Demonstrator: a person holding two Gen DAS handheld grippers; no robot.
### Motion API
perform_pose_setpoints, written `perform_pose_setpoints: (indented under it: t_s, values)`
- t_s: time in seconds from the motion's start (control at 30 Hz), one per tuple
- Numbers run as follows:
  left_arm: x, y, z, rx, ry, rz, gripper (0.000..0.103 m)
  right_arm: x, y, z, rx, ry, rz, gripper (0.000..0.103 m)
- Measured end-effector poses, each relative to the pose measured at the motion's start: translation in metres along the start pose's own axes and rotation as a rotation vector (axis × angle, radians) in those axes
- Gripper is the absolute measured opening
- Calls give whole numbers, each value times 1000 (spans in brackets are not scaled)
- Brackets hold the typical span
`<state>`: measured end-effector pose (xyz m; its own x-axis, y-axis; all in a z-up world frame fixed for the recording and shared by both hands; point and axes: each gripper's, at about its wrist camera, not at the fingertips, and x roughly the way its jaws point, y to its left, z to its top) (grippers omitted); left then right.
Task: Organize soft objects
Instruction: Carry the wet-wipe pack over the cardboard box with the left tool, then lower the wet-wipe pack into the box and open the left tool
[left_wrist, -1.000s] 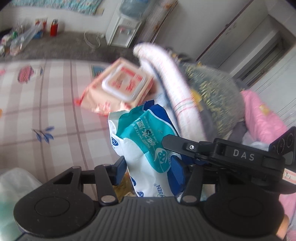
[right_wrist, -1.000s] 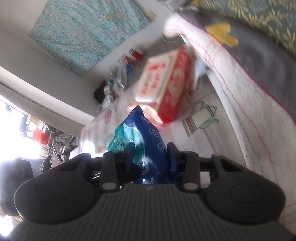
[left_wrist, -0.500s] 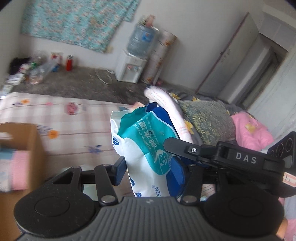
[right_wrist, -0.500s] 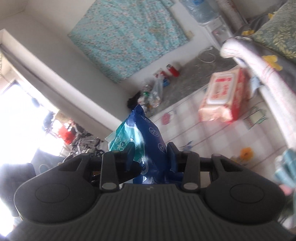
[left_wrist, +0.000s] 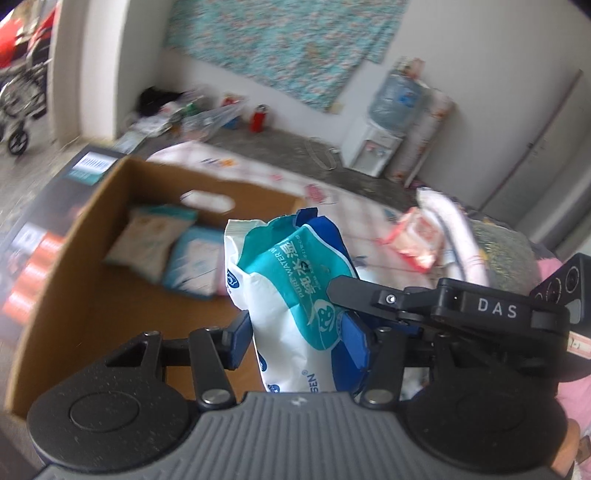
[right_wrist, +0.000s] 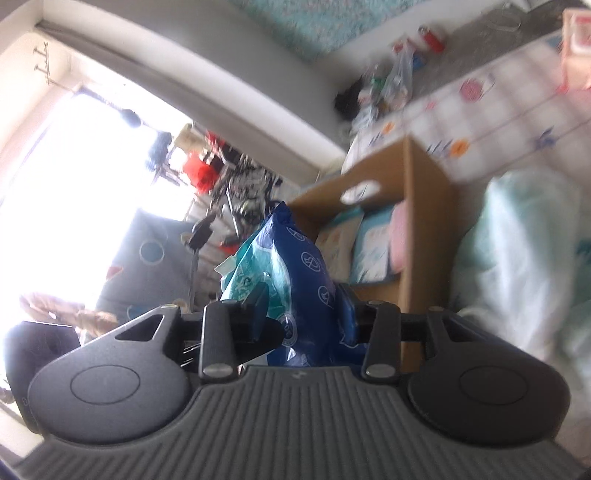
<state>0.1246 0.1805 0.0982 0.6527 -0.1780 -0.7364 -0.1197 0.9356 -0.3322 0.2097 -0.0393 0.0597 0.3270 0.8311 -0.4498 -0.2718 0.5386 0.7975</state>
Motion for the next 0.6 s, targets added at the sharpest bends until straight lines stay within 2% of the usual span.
perform_pose_setpoints:
  t_s: [0.1,0.17,0.27,0.4,0.5,0.6]
  values:
    - [8,30,-4,-45,48,-18,53,27,14,-15,-23,59,-11,50]
    - [24,45,-8,-69,120,-40,53,39,18,-20,-55,88,-49,52]
    - [60,61,-19,-79,226,-5,53,43,12,-23,-91,75,-113,52]
    - [96,75,-28,-91,310,25,53,24,-7,-17,-85,52,-97,52]
    - [107,79,-24,-77,318,46,54,0,-18,-16,-102,18,-87,52]
    - [113,84,-26,-64,332,74,62,-24,-33,-16,-95,-19,-86,52]
